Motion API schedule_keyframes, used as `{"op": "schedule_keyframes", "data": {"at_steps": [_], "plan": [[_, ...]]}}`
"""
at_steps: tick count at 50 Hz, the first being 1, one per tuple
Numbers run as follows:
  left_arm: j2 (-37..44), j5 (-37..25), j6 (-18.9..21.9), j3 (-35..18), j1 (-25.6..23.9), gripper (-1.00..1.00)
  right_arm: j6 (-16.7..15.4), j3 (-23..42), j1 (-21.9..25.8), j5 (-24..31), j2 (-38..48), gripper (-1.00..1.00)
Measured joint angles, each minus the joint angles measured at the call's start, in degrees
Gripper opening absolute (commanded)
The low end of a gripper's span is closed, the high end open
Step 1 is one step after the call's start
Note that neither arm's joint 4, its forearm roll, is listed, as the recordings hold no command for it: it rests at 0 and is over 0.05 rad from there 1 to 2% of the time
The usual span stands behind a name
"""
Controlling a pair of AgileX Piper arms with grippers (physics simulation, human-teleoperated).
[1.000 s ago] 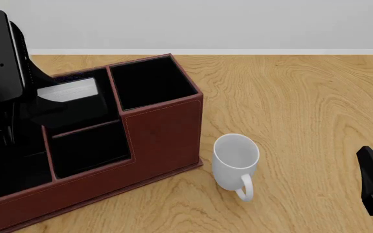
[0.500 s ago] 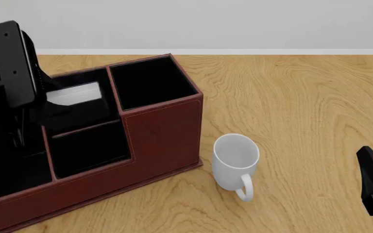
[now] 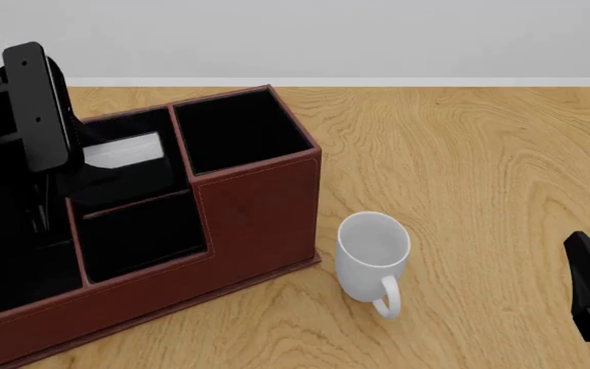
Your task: Pick up the book and place it in the front compartment of the caddy.
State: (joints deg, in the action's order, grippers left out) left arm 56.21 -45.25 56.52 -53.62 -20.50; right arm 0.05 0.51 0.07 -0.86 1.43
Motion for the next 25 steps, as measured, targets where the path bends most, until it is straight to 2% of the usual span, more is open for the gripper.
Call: {"op": "schedule_keyframes", "data": {"at_steps": [25], "plan": [[2.0,3.4,0.8,2.4,1.1,-1.00,0.0,0.0,0.0,0.0,0.0,1.00]]}}
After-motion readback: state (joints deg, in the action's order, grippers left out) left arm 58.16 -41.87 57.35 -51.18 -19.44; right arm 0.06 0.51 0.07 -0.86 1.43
